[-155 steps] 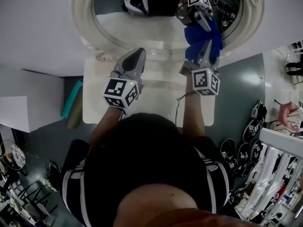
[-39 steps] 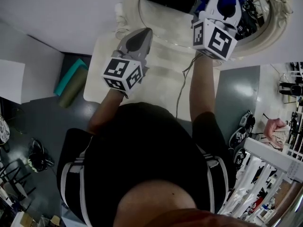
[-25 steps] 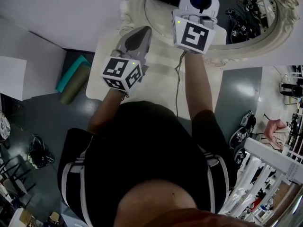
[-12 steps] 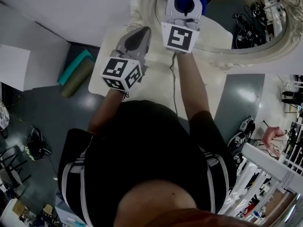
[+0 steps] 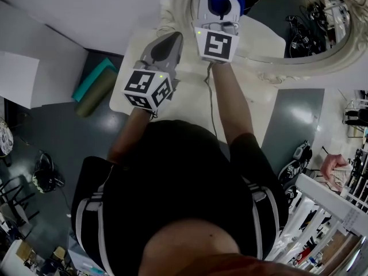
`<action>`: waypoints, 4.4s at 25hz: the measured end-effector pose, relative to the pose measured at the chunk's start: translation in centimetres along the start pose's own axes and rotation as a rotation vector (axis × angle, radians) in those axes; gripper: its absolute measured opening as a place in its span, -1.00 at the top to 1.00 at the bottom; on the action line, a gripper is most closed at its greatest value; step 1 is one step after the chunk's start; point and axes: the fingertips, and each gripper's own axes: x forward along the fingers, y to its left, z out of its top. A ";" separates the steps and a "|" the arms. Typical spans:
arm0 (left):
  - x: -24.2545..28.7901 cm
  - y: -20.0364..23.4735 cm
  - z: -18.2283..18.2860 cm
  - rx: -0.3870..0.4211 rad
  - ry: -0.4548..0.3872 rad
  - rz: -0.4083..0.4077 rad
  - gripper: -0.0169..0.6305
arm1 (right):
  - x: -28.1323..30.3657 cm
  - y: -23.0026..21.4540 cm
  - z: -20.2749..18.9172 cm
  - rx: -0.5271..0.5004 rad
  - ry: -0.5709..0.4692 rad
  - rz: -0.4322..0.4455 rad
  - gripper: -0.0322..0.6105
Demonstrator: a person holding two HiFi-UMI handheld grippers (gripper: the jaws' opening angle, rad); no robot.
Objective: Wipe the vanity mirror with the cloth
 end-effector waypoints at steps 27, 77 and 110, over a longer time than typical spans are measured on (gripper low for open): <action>2.8 -8.9 -3.5 0.020 0.054 -0.113 0.92 | -23.9 -21.5 0.7 0.108 -0.043 -0.505 0.77; 4.2 -8.9 -3.2 0.009 0.045 -0.098 0.92 | -17.5 -26.9 -1.3 0.144 -0.151 -0.524 0.77; 0.0 0.6 -2.4 -0.075 0.021 0.008 0.92 | -2.3 2.1 -5.4 -0.391 0.077 0.071 0.76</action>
